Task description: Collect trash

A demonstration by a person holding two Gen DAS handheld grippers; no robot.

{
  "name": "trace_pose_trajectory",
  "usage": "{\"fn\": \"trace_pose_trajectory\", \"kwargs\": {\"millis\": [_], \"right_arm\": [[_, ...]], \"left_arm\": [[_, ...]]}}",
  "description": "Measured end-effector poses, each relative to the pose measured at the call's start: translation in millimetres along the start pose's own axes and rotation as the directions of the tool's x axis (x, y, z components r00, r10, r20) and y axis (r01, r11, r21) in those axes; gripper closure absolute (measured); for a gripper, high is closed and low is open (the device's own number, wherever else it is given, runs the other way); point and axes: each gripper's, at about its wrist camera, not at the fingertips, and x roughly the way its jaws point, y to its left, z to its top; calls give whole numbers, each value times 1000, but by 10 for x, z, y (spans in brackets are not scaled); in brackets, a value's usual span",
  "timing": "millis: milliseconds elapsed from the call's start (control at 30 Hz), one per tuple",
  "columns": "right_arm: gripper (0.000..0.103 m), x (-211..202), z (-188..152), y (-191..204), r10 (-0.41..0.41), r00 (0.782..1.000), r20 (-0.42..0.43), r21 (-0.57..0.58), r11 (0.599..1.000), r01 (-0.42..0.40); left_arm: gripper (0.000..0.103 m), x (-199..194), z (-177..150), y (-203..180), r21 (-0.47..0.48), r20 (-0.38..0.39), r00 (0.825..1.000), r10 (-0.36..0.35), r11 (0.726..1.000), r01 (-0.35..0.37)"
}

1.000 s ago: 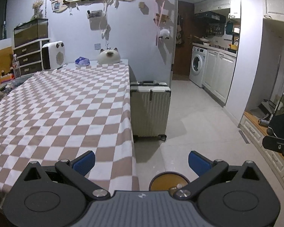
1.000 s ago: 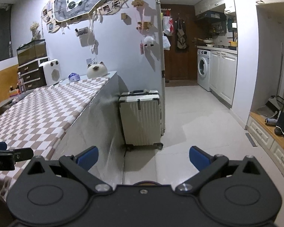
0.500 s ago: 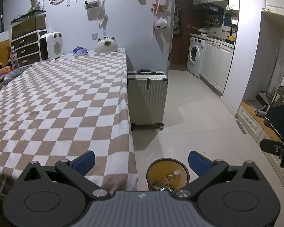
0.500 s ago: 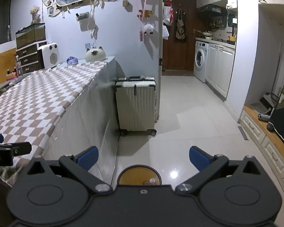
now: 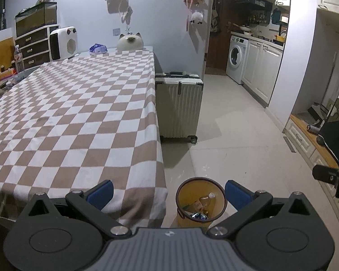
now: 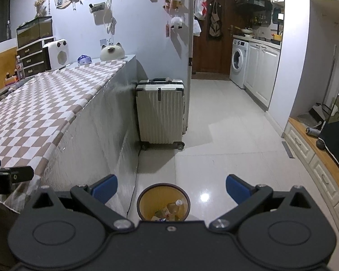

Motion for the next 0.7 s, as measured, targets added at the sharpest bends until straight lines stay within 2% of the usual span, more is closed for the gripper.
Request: {"fn": "trace_pose_trajectory", "kwargs": {"millis": [700], "right_arm": [[0,15,12,48,-2,1000,-21,-14,1000,1]], "left_arm": [[0,-17,-35,6,-8,-8,1000,0,1000,0]]}}
